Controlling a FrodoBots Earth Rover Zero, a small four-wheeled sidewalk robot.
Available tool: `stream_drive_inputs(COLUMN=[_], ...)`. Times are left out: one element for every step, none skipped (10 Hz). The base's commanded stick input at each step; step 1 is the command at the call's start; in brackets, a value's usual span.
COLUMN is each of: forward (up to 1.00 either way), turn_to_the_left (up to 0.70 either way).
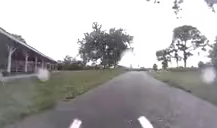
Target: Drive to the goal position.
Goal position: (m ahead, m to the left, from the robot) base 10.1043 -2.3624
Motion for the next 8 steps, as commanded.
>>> stream_drive_inputs(forward=[0.70, 0.70, 0.70, 0.70, 0.70, 0.70, 0.70, 0.70], turn_to_the_left=[0.00, 0.00, 0.00, 0.00, 0.00, 0.00, 0.00, -0.08])
